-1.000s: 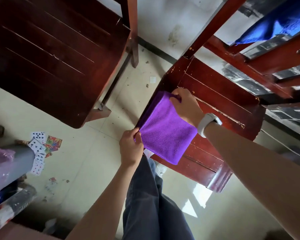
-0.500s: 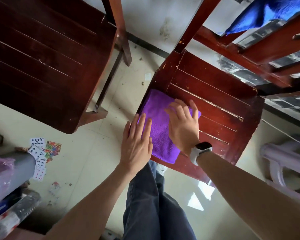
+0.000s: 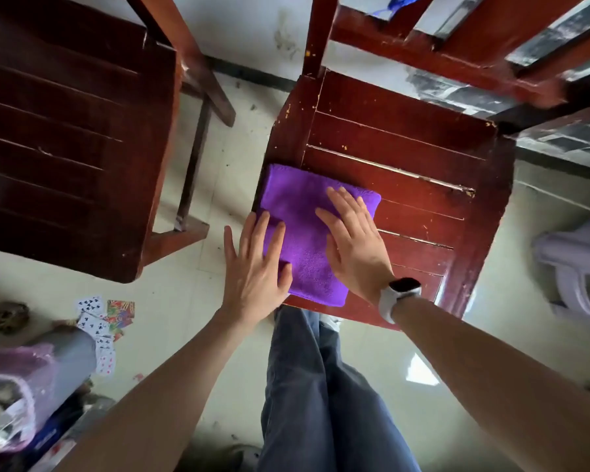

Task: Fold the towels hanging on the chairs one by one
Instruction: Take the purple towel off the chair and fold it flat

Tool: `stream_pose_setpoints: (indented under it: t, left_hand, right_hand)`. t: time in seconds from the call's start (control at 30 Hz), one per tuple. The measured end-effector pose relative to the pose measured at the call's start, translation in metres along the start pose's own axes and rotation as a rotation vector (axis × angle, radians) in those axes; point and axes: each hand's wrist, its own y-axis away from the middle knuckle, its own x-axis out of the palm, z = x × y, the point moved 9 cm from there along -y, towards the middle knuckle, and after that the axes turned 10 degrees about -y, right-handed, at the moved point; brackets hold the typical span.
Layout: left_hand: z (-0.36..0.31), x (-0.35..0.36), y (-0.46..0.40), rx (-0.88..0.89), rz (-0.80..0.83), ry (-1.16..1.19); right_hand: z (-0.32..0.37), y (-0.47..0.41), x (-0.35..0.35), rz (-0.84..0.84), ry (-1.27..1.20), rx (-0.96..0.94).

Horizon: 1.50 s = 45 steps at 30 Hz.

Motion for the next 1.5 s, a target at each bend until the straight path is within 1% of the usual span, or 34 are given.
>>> stream_pose_setpoints:
  t: [0.03, 0.07, 0.1, 0.13, 0.17, 0.2, 0.23, 0.27, 0.3, 0.33, 0.37, 0.43, 0.5, 0.53, 0.57, 0.63, 0.67, 0.7, 0.73, 0.77, 0.83, 0.87, 0.97, 1.07, 1.1, 1.17, 1.27, 1.37, 1.4, 1.5]
  left_hand:
    - [0.000, -0.009, -0.004, 0.023, -0.029, -0.017]
    - [-0.002, -0.017, -0.010, 0.054, -0.054, -0.041]
    - [-0.005, -0.024, -0.017, 0.093, -0.064, -0.070]
    - [-0.009, -0.030, -0.026, 0.135, -0.064, -0.098]
    - [-0.015, -0.034, -0.037, 0.173, -0.057, -0.121]
    - [-0.021, -0.036, -0.048, 0.205, -0.047, -0.135]
    - [-0.026, -0.036, -0.059, 0.230, -0.027, -0.142]
    - [-0.031, -0.034, -0.069, 0.251, -0.003, -0.146]
    - [-0.034, -0.032, -0.077, 0.266, 0.031, -0.148]
    - [-0.037, -0.029, -0.082, 0.278, 0.061, -0.146]
    - [-0.038, -0.027, -0.086, 0.287, 0.083, -0.146]
    - [-0.037, -0.030, -0.089, 0.280, 0.073, -0.155]
    - [-0.032, -0.037, -0.087, 0.225, 0.049, -0.135]
    - [-0.027, -0.040, -0.086, 0.183, 0.052, -0.096]
    - [-0.023, -0.042, -0.085, 0.142, 0.064, -0.038]
    - [-0.018, -0.039, -0.084, 0.068, 0.125, 0.112]
    - [-0.015, -0.036, -0.085, 0.018, 0.157, 0.194]
    - [-0.013, -0.033, -0.086, -0.039, 0.178, 0.285]
    - [-0.013, -0.031, -0.088, -0.098, 0.190, 0.380]
    - [-0.015, -0.030, -0.090, -0.146, 0.202, 0.466]
    - [-0.021, -0.026, -0.093, -0.219, 0.239, 0.597]
    - [-0.023, -0.024, -0.094, -0.252, 0.257, 0.638]
    - [-0.026, -0.017, -0.096, -0.334, 0.287, 0.704]
    - [-0.028, -0.008, -0.096, -0.455, 0.344, 0.862]
    - [-0.030, -0.007, -0.096, -0.462, 0.366, 0.894]
    - [-0.036, -0.009, -0.094, -0.435, 0.403, 0.922]
    - [-0.046, -0.025, -0.085, -0.405, 0.405, 0.949]
    - [-0.065, -0.050, -0.068, -0.345, 0.395, 0.888]
    - [-0.074, -0.061, -0.062, -0.313, 0.373, 0.845]
    - [-0.107, -0.111, -0.041, -0.209, 0.239, 0.680]
  right_hand:
    - [-0.005, 0.009, -0.012, -0.058, -0.072, 0.091]
    - [-0.013, 0.020, -0.021, -0.102, -0.113, 0.222]
    - [-0.025, 0.033, -0.027, -0.132, -0.146, 0.392]
    - [-0.038, 0.049, -0.026, -0.122, -0.190, 0.599]
    - [-0.048, 0.066, -0.017, -0.051, -0.240, 0.817]
    - [-0.053, 0.082, -0.005, 0.070, -0.272, 0.993]
    - [-0.051, 0.095, 0.009, 0.203, -0.301, 1.101]
    - [-0.047, 0.103, 0.020, 0.303, -0.343, 1.166]
    - [-0.042, 0.109, 0.029, 0.364, -0.399, 1.213]
    - [-0.037, 0.111, 0.037, 0.382, -0.462, 1.246]
    - [-0.035, 0.111, 0.041, 0.374, -0.524, 1.273]
    - [-0.038, 0.110, 0.040, 0.319, -0.615, 1.327]
    - [-0.053, 0.107, 0.023, 0.206, -0.657, 1.354]
    - [-0.064, 0.104, 0.007, 0.094, -0.667, 1.356]
    - [-0.077, 0.100, -0.013, -0.061, -0.671, 1.333]
    - [-0.102, 0.091, -0.060, -0.399, -0.658, 1.209]
    - [-0.112, 0.088, -0.079, -0.532, -0.639, 1.143]
    - [-0.121, 0.088, -0.089, -0.616, -0.632, 1.110]
    - [-0.129, 0.092, -0.090, -0.658, -0.644, 1.128]
    - [-0.133, 0.098, -0.085, -0.659, -0.670, 1.190]
    - [-0.134, 0.113, -0.060, -0.567, -0.745, 1.347]
    - [-0.131, 0.117, -0.048, -0.517, -0.781, 1.380]
    - [-0.127, 0.120, -0.032, -0.453, -0.828, 1.394]
    - [-0.135, 0.118, -0.030, -0.462, -0.883, 1.423]
    - [-0.136, 0.116, -0.031, -0.470, -0.917, 1.422]
    - [-0.133, 0.115, -0.036, -0.488, -0.986, 1.403]
    - [-0.125, 0.125, -0.049, -0.532, -1.047, 1.369]
    - [-0.113, 0.148, -0.074, -0.622, -1.060, 1.340]
    - [-0.108, 0.157, -0.084, -0.648, -1.061, 1.329]
    - [-0.091, 0.191, -0.123, -0.712, -1.060, 1.293]
